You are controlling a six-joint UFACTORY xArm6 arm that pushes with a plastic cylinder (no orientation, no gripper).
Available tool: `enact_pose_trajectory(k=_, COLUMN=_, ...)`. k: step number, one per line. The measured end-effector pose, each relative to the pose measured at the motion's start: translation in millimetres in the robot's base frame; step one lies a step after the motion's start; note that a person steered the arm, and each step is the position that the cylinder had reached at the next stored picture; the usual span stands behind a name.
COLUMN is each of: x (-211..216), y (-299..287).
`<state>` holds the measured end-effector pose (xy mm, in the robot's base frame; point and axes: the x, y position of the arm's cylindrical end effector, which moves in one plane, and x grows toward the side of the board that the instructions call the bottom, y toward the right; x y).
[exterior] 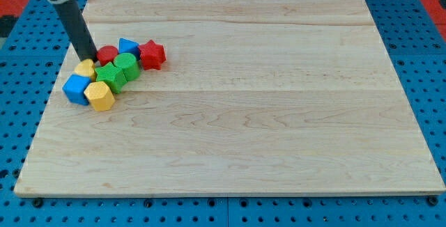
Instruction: Separate the green circle from the group of blocks
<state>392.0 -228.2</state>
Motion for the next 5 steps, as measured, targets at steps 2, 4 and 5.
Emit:
enact_pose_trajectory(k=2, x=5, y=17)
enact_pose_trajectory(k=4, x=43, y=120)
enact_pose_trajectory(k=5, x=26, y=109)
